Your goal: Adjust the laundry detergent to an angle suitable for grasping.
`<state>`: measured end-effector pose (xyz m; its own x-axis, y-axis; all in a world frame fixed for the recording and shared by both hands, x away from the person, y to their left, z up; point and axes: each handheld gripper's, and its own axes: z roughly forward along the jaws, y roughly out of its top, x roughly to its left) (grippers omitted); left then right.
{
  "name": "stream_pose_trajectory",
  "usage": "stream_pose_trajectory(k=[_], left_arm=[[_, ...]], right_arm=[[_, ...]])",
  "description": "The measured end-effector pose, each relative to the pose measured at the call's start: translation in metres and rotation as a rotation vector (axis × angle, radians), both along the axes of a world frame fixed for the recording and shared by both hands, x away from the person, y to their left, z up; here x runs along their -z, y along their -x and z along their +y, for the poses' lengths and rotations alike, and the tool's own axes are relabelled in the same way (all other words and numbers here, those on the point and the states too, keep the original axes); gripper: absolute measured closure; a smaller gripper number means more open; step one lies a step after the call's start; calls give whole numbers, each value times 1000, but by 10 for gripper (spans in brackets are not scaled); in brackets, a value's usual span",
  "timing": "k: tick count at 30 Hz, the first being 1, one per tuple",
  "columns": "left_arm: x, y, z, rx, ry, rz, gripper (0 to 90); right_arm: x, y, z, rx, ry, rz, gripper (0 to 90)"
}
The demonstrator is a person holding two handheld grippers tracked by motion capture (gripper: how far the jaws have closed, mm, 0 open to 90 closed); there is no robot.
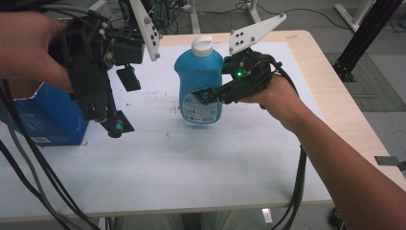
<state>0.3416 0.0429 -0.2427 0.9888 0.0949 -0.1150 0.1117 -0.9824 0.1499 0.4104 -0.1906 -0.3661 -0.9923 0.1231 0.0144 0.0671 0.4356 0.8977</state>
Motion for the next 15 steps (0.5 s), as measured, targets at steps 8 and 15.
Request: stream_pose_trajectory(k=[8, 15], left_arm=[[2, -1, 1, -3, -1, 5, 93], [3, -1, 2, -12, -2, 9, 93]], right_arm=[[3, -1, 2, -60, 10, -3, 457], [6, -1, 5, -106, 16, -2, 458]])
